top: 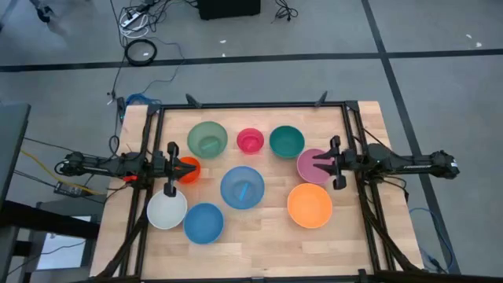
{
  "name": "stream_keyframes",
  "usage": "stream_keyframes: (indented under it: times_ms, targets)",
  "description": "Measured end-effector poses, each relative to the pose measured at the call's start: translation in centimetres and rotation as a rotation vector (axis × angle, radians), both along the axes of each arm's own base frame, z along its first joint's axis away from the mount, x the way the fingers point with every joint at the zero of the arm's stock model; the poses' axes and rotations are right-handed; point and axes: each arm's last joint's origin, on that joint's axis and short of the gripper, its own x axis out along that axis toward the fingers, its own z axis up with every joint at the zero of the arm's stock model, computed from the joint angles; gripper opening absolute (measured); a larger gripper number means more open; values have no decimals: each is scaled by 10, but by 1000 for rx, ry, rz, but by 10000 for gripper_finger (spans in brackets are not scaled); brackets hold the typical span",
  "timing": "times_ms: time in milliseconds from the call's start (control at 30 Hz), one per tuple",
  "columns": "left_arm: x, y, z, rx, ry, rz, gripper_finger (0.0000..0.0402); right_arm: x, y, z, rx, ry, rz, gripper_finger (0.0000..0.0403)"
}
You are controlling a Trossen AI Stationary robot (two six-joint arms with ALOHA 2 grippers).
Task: Nest bowls inside each other
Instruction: Stack the light green bowl on top of the light blue bowl
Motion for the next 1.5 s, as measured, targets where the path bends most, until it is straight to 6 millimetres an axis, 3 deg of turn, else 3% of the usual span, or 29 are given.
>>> stream_keyframes:
  times_ms: [233, 467, 700, 1133, 1233, 1500]
  targets:
    - [0, 0, 3, -13, -36, -1, 35, -4, 0, 18, 50, -190, 18, 110]
    - [-2, 1, 15, -243, -162, -25, 35, -8, 0, 27, 54, -295, 29, 111]
    - [-5, 1, 24, -277, -264, -38, 35, -13, 1, 47, 161, -385, 67, 110]
    - [-12, 3, 39, -245, -430, -23, 35, -8, -2, 46, 177, -347, -23, 98]
    - [-13, 5, 40, -283, -445, 54, 35, -4, -3, 43, 191, -317, -57, 98]
    - [-13, 5, 40, -379, -463, 28, 35, 7, -4, 37, 200, -227, -85, 98]
